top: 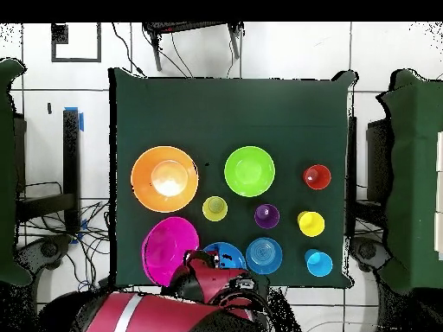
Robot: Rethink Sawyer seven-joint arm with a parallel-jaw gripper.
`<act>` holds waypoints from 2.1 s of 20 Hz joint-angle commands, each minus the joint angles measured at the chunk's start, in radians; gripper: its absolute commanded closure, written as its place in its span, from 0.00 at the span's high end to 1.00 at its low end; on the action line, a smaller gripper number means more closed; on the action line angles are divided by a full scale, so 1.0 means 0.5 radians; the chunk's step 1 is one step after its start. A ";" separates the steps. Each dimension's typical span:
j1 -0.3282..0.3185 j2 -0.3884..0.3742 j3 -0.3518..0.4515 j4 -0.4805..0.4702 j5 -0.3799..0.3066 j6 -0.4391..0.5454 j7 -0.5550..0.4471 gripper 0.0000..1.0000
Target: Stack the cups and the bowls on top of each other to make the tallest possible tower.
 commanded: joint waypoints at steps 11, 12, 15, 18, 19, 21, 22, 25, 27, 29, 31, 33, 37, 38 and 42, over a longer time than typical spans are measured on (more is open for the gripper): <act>-0.043 -0.135 0.152 0.002 -0.038 0.159 0.249 1.00; -0.048 -0.145 0.158 0.006 -0.038 0.168 0.249 1.00; -0.049 -0.143 0.160 0.006 -0.034 0.155 0.257 1.00; -0.065 -0.130 0.164 0.011 -0.050 0.126 0.260 1.00; -0.089 -0.144 0.172 0.024 -0.072 0.118 0.257 1.00; -0.114 -0.149 0.173 0.035 -0.099 0.108 0.246 1.00; -0.116 -0.148 0.171 0.035 -0.104 0.102 0.242 1.00; -0.097 -0.117 0.165 0.023 -0.097 0.054 0.257 1.00; -0.086 -0.110 0.158 0.019 -0.088 0.049 0.260 1.00; -0.076 -0.106 0.147 0.018 -0.077 0.044 0.264 1.00; -0.076 -0.120 0.144 0.023 -0.073 0.063 0.260 1.00; -0.077 -0.136 0.144 0.029 -0.072 0.079 0.258 1.00; -0.067 -0.128 0.130 0.028 -0.066 0.067 0.262 1.00; -0.062 -0.124 0.122 0.027 -0.061 0.072 0.261 1.00; -0.048 -0.110 0.110 0.009 -0.069 0.058 0.247 1.00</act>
